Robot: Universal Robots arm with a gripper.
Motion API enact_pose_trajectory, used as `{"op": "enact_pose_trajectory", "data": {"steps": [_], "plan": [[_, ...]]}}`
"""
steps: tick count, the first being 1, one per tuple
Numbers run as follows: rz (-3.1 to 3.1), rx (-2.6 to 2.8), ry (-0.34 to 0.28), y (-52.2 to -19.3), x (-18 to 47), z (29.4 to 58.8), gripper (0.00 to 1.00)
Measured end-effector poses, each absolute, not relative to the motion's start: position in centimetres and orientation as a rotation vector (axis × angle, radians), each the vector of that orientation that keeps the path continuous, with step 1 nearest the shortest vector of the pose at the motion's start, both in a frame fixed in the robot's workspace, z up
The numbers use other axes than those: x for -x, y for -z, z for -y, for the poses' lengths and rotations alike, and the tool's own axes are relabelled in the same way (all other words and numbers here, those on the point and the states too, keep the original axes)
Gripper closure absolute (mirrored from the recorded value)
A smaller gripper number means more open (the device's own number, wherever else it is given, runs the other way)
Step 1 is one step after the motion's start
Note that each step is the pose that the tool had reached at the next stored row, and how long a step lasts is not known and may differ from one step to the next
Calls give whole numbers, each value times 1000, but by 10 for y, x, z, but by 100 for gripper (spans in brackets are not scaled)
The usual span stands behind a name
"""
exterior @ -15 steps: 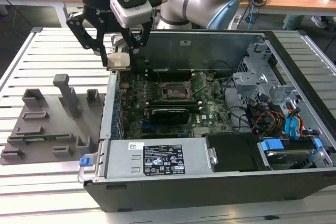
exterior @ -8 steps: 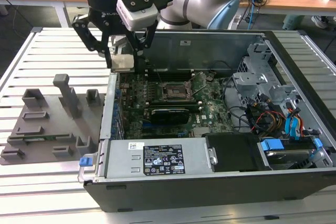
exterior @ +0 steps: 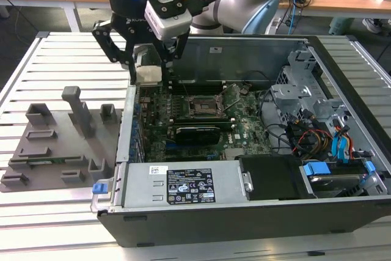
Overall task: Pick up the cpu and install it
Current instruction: 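Pick up the cpu and move it towards the insertion slot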
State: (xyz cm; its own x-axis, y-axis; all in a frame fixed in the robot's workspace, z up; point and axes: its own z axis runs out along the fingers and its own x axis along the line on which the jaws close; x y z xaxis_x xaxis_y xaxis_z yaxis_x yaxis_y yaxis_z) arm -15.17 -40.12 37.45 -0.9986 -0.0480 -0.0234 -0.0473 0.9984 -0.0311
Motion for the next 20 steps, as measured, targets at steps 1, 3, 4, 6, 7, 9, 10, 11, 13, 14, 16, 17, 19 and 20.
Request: {"op": "enact_pose_trajectory", "data": {"steps": [1,3,4,6,7,9,10,11,13,14,16,17,19,20], "plan": [[-3116,74,48,-374,150,401,45],[-3116,74,48,-373,148,401,45],[-3116,74,48,-372,146,401,45],[-3117,74,48,-369,141,401,45],[-3118,74,48,-368,137,400,45],[-3119,75,47,-366,127,398,45],[-3121,75,48,-364,120,396,45],[-3123,74,48,-363,115,395,45],[-3126,75,47,-360,108,393,45],[-3128,75,47,-358,103,391,45],[-3131,75,47,-356,97,390,45],[-3133,75,47,-355,94,389,45],[-3136,75,47,-351,86,386,45],[-3137,75,47,-350,84,386,45]]}}
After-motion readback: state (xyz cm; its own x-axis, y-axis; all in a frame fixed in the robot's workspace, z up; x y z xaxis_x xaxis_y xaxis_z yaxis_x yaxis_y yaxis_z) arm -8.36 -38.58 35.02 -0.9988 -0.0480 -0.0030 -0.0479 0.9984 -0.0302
